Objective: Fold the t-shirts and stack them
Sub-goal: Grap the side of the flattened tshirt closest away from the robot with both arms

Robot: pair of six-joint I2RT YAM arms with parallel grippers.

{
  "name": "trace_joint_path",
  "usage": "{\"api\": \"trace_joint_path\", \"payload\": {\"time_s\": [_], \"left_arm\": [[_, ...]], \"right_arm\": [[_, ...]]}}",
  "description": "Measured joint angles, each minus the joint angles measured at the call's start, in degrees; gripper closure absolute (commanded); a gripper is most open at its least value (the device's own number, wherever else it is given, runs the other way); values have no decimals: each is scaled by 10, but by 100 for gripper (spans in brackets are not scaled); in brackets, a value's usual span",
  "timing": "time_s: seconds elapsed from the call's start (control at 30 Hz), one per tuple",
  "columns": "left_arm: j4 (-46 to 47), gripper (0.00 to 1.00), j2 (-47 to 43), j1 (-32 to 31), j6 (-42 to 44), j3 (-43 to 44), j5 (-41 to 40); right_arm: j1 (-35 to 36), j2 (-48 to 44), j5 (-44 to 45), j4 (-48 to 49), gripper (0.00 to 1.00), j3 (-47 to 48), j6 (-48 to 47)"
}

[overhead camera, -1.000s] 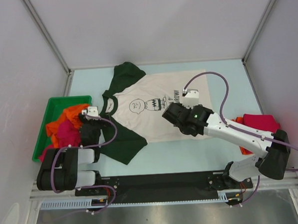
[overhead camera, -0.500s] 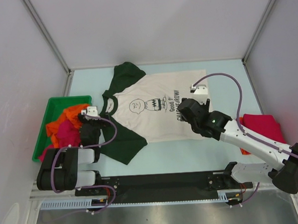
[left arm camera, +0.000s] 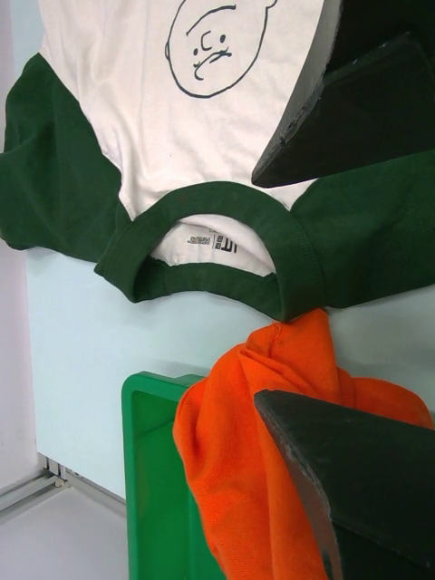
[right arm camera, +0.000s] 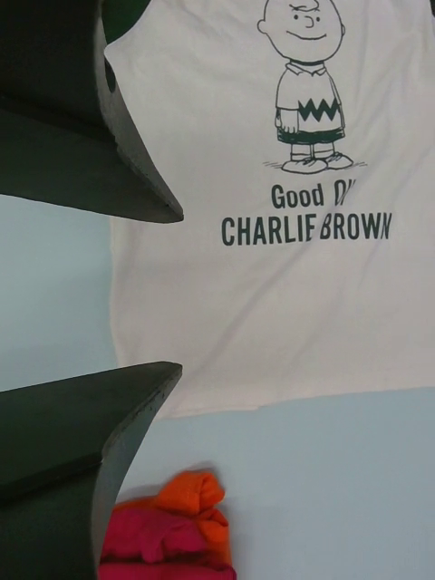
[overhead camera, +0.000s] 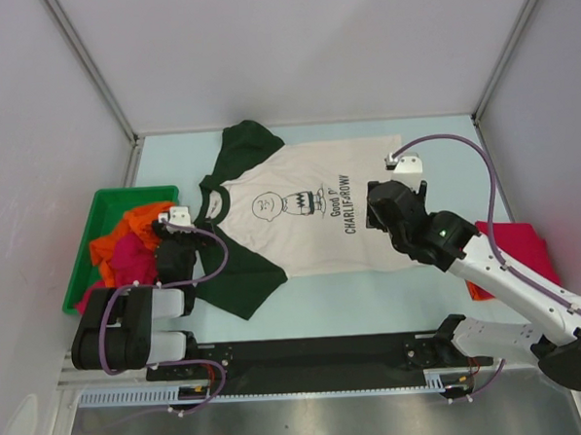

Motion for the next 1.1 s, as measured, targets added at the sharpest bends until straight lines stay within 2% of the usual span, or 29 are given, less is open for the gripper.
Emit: {"api": "trace_joint_path", "payload": {"time_s": [0.3, 0.43, 0.53, 0.67, 0.83, 0.9, 1.0, 1.1], "left_arm": [[0, 0, 0, 0, 0, 0, 0], [-26, 0, -14, -29, 1, 7, -70], [-143, 0, -45, -72, 10, 82, -136], [-292, 0, -73, -162, 14, 227, -239], [-577, 0, -98, -256, -104, 421, -302], [-663, 0, -125, -309, -148, 447, -335], [-782, 0, -177, -389, -233, 438, -365], [-894, 0, -243, -397, -375, 401, -374]], "right_arm": [[-31, -7, -17, -27, 31, -13, -17], [-41, -7, -32, -27, 31, -31, -18], [-42, -8, -38, -26, 30, -34, -20], [-43, -8, -45, -18, 30, -35, -25], [-46, -10, -47, -12, 30, -40, -27], [-46, -15, -48, -7, 30, -47, -27], [-46, -21, -48, -5, 30, -55, -27], [-46, -24, -48, -1, 30, -60, -26]]}}
